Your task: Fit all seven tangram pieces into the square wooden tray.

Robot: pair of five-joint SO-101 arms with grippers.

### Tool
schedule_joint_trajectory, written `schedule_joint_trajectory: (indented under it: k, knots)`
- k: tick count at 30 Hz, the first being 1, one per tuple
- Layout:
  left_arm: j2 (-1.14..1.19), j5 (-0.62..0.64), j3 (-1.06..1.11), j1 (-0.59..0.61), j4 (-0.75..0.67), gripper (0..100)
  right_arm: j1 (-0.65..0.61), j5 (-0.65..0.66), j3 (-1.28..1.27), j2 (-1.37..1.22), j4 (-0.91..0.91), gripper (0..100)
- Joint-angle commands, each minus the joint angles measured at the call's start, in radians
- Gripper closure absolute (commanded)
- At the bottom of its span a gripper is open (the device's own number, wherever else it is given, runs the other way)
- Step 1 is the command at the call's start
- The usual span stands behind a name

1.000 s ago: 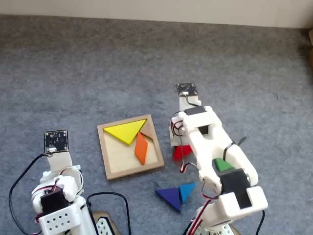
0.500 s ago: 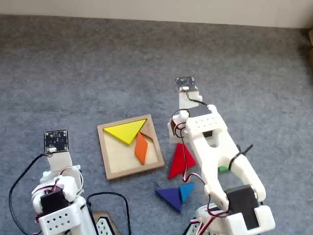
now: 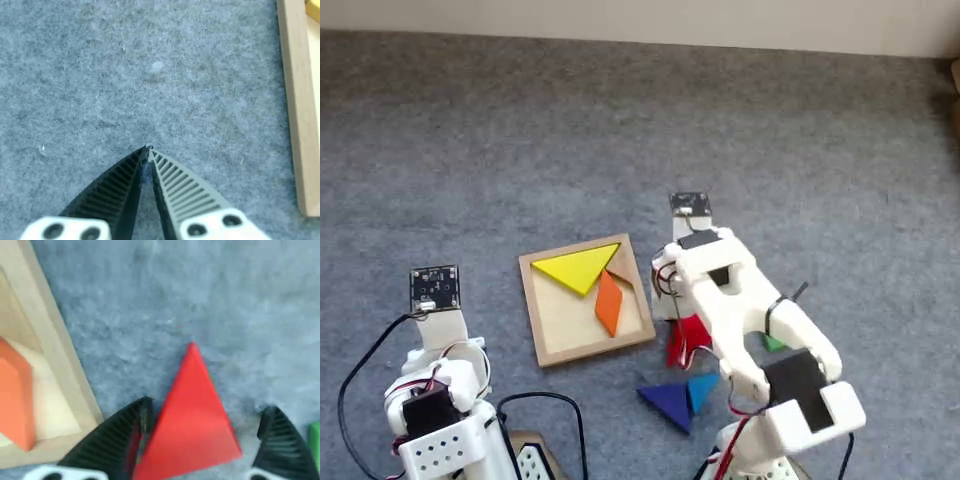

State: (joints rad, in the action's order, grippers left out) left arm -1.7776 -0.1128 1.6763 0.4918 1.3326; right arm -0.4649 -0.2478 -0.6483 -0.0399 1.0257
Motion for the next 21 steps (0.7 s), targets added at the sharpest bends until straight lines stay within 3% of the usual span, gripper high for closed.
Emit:
schedule_joint_trajectory:
  k: [1,8,16,21]
  knots:
    - [-0.041,-0.006,0.021,0.01,0.003,99,-0.015,-0.009,-0.015,-0.071,-0.004,67.1]
    - [-0.041,-0.006,0.021,0.01,0.003,99,-0.015,-0.005,-0.015,-0.071,-0.004,83.4]
    - [-0.041,-0.006,0.021,0.01,0.003,99,0.033,-0.005,0.007,0.14,0.128,70.8]
    - [-0.041,-0.006,0.021,0.01,0.003,99,0.031,-0.011,-0.056,0.272,0.133,70.3]
